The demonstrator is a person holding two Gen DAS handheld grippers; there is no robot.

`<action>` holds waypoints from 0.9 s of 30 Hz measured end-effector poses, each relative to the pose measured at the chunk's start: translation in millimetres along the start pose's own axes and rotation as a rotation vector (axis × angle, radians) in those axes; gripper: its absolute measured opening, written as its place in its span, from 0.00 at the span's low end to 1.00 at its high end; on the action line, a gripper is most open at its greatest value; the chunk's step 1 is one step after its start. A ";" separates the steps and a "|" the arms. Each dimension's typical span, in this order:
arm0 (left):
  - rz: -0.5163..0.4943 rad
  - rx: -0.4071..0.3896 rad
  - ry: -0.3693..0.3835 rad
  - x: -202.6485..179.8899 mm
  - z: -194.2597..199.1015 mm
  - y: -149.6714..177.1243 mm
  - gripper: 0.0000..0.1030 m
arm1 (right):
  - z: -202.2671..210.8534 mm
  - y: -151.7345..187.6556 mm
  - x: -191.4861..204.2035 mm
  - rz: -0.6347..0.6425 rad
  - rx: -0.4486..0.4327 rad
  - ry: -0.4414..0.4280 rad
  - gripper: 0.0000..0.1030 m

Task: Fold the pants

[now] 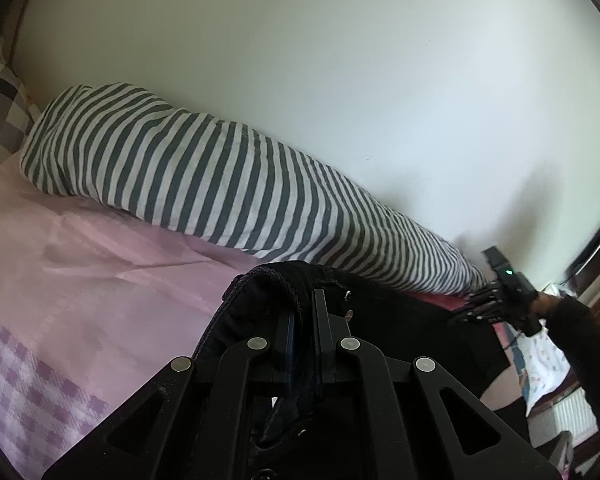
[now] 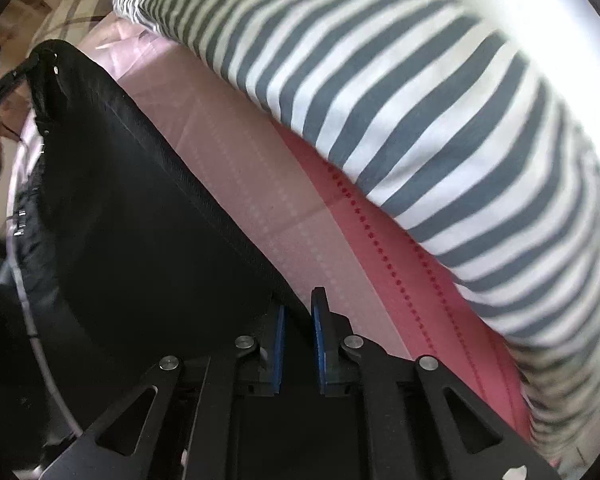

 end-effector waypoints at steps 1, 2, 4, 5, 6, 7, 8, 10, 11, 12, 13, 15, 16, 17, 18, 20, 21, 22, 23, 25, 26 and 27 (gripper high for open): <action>-0.012 -0.002 -0.015 0.6 -0.1 0.1 0.07 | 7.7 1.6 3.1 -0.008 -0.022 0.052 0.10; -0.029 -0.005 -0.030 0.9 0.2 -0.1 0.07 | 13.8 3.0 5.7 -0.010 -0.041 0.087 0.10; -0.068 -0.007 -0.062 0.0 1.4 0.1 0.07 | 28.6 7.9 13.5 -0.038 -0.077 0.150 0.09; -0.081 -0.007 -0.071 -1.0 3.5 0.3 0.07 | 39.1 12.6 20.5 -0.055 -0.104 0.183 0.09; -0.086 -0.008 -0.072 -2.2 4.8 0.4 0.07 | 44.0 16.6 25.9 -0.070 -0.113 0.197 0.08; -0.100 -0.007 -0.075 -4.0 8.0 0.9 0.07 | 50.1 22.5 34.3 -0.082 -0.118 0.217 0.08; -0.115 -0.007 -0.081 -6.0 11.1 1.6 0.07 | 57.9 28.4 42.4 -0.090 -0.130 0.241 0.08; -0.163 -0.008 -0.089 -12.9 22.5 4.2 0.07 | 73.5 41.5 61.5 -0.123 -0.158 0.271 0.07; -0.177 -0.008 -0.093 -15.5 26.1 5.4 0.07 | 78.3 47.7 69.2 -0.139 -0.168 0.280 0.07; -0.194 -0.005 -0.095 -17.9 30.5 7.0 0.07 | 85.0 55.9 79.3 -0.163 -0.181 0.293 0.07; -0.216 -0.001 -0.096 -21.2 37.6 10.1 0.07 | 92.2 61.7 83.5 -0.178 -0.192 0.301 0.06; -0.240 0.004 -0.098 -26.2 46.8 14.6 0.07 | 97.8 71.8 99.1 -0.202 -0.206 0.321 0.06; -0.267 0.006 -0.100 -29.7 55.1 19.4 0.07 | 99.8 82.0 111.3 -0.221 -0.210 0.322 0.06; -0.279 0.006 -0.102 -31.8 59.1 21.9 0.07 | 99.0 89.0 121.7 -0.228 -0.213 0.326 0.05; -0.295 0.004 -0.104 -34.5 65.7 25.8 0.07 | 100.3 98.4 134.3 -0.243 -0.228 0.324 0.05; -0.307 0.008 -0.095 -37.5 78.4 36.9 0.07 | 94.8 115.4 156.5 -0.276 -0.231 0.308 0.05; -0.306 0.014 -0.092 -37.8 83.2 43.0 0.07 | 93.6 124.6 166.5 -0.286 -0.236 0.322 0.05; -0.306 0.020 -0.092 -37.2 89.0 50.9 0.07 | 90.9 132.7 174.1 -0.306 -0.243 0.314 0.05; -0.306 0.025 -0.092 -37.1 93.2 57.9 0.07 | 90.6 141.2 177.2 -0.328 -0.246 0.300 0.05; -0.312 0.041 -0.093 -34.4 102.5 75.7 0.07 | 86.2 158.3 192.7 -0.361 -0.261 0.292 0.05; -0.311 0.047 -0.094 -32.4 106.0 83.1 0.07 | 82.7 163.2 195.8 -0.374 -0.262 0.283 0.05; -0.298 0.062 -0.094 -27.1 110.3 94.2 0.07 | 78.9 170.3 202.5 -0.392 -0.260 0.272 0.05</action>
Point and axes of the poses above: each gripper's, at about its wrist camera, not at the fingertips, and z roughly against the way its jaws point, x to its left, y to its underside, the point moved 10 cm from there along -z, roughly the way its jaws point, and after that the axes turned 5 degrees about z, right-handed, at the moved point
